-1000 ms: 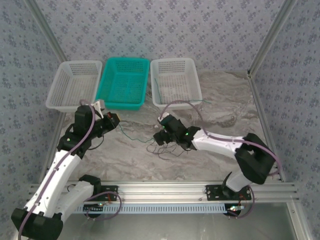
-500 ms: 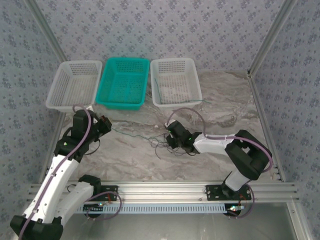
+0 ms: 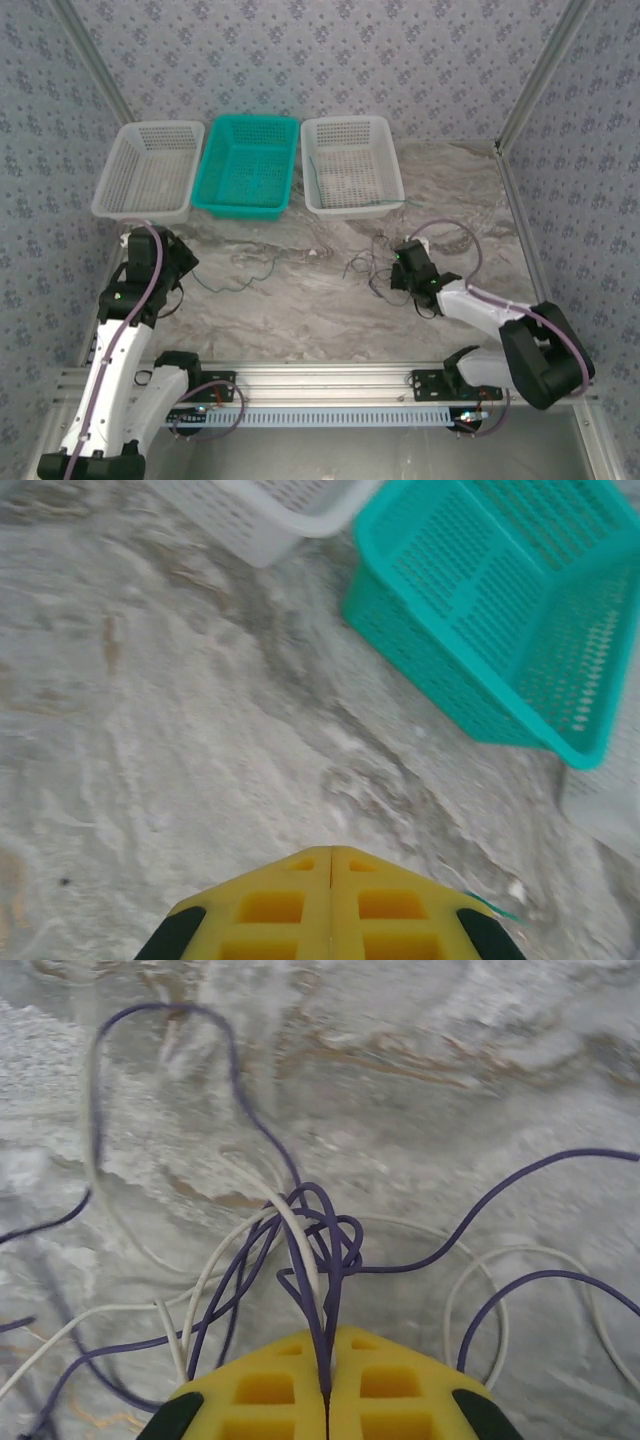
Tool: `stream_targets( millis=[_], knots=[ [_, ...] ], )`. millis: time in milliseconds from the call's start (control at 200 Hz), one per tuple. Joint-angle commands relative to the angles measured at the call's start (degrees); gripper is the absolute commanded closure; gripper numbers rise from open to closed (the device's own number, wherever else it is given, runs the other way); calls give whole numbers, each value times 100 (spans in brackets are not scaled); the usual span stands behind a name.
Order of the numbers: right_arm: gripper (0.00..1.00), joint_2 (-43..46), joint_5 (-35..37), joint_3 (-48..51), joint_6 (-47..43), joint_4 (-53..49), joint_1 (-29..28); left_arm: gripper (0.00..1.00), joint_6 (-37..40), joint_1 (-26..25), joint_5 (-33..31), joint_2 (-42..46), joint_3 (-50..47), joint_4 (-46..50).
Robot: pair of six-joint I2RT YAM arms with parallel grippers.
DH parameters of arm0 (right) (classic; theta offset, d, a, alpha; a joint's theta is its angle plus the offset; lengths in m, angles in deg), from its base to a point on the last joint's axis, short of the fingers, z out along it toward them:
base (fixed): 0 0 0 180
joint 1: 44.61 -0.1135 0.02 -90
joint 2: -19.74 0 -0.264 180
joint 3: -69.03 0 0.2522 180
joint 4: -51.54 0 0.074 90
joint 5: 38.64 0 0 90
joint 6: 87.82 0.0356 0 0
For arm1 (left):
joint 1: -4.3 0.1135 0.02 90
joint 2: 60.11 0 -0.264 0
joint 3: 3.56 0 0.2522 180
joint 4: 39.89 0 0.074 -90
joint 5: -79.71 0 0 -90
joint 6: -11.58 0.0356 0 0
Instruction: Untangle the cables
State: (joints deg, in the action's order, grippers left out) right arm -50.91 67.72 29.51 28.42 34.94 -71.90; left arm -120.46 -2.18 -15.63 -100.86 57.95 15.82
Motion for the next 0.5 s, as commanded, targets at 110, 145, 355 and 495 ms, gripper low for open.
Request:
stream_targets(
  millis=[110,145,355,495],
  knots=[
    [100,593,-44,-17,376,-457,17,100,-154,-54,2530,-65,512,-1734],
    [100,648,-100,-17,398,-484,14,100,-314,-124,2721,-133,636,-2023],
    [100,1023,-229,37,629,-681,-125,100,-44,-951,1947,-975,1653,-2927],
    [100,1324,-217,11,722,-904,-271,100,413,-1347,1648,-2151,2072,-4092]
  ],
)
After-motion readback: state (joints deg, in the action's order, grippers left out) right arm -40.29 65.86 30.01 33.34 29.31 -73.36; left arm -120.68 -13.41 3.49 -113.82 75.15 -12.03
